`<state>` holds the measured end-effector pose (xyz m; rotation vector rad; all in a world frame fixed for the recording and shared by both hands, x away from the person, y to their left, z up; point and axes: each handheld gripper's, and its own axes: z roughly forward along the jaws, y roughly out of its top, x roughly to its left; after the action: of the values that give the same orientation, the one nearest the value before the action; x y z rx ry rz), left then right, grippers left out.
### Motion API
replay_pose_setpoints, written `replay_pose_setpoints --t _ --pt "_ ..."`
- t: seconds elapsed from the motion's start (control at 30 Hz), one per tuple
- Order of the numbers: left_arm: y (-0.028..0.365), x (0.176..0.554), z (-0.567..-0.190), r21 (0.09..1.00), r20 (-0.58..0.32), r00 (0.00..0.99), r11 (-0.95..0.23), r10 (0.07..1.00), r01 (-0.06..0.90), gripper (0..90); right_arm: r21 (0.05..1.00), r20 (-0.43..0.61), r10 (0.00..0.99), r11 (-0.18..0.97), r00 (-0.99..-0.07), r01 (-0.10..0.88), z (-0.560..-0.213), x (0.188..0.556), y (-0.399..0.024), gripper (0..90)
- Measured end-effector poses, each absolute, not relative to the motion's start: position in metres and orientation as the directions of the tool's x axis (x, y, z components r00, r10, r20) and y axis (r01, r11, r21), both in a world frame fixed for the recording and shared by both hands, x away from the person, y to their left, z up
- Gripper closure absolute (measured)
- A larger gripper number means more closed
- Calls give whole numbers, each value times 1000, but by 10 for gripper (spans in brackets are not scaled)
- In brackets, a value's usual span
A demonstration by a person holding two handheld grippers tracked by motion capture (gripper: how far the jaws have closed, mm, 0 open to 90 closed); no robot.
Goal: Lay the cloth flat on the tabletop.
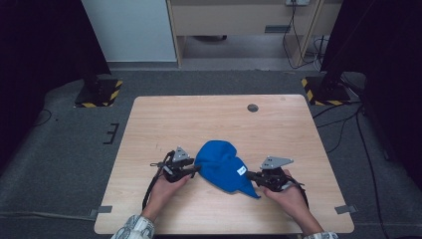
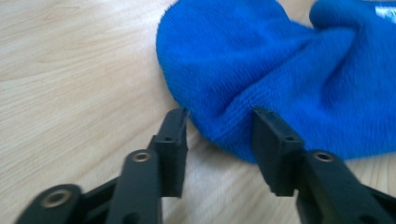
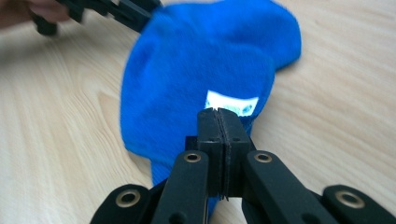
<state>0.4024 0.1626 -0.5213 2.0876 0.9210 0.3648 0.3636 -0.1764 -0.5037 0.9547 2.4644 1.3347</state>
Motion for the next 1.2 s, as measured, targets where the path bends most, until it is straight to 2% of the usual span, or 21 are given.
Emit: replay_pose_setpoints --t 0.03,0.07,0.13,0.2,0.37,0.47,0.5,0.8,0.93,1.03,1.2 --pt "161 404 -520 775 -39 696 -418 717 473 686 809 140 611 382 -779 446 -502 363 -176 895" --pt "157 406 -517 780 -54 713 -417 699 467 770 825 137 607 368 -783 429 -497 362 -176 896" --pt "156 407 -517 778 -56 722 -423 690 464 838 832 137 605 359 -784 423 -495 362 -176 896" --pt "152 408 -519 769 -58 736 -440 674 464 865 841 133 606 350 -784 413 -492 362 -177 896" --pt "150 407 -515 773 -51 742 -444 669 454 882 869 113 618 319 -778 379 -479 362 -179 897" --pt "152 404 -502 790 -55 733 -419 678 447 883 884 121 625 285 -771 370 -469 361 -180 897" --pt "156 403 -490 809 -72 726 -386 684 443 884 899 117 626 264 -771 350 -456 359 -180 897" --pt "166 403 -456 832 -80 710 -346 699 434 883 928 77 641 234 -764 290 -420 358 -188 897" --pt "161 422 -464 793 -71 698 -384 713 473 882 913 78 679 245 -730 325 -428 371 -192 897" --pt "155 444 -489 753 -72 677 -405 732 518 881 885 81 720 267 -690 382 -453 388 -197 897" --pt "147 455 -506 744 -63 675 -416 735 523 878 851 89 759 279 -645 446 -479 404 -207 897"
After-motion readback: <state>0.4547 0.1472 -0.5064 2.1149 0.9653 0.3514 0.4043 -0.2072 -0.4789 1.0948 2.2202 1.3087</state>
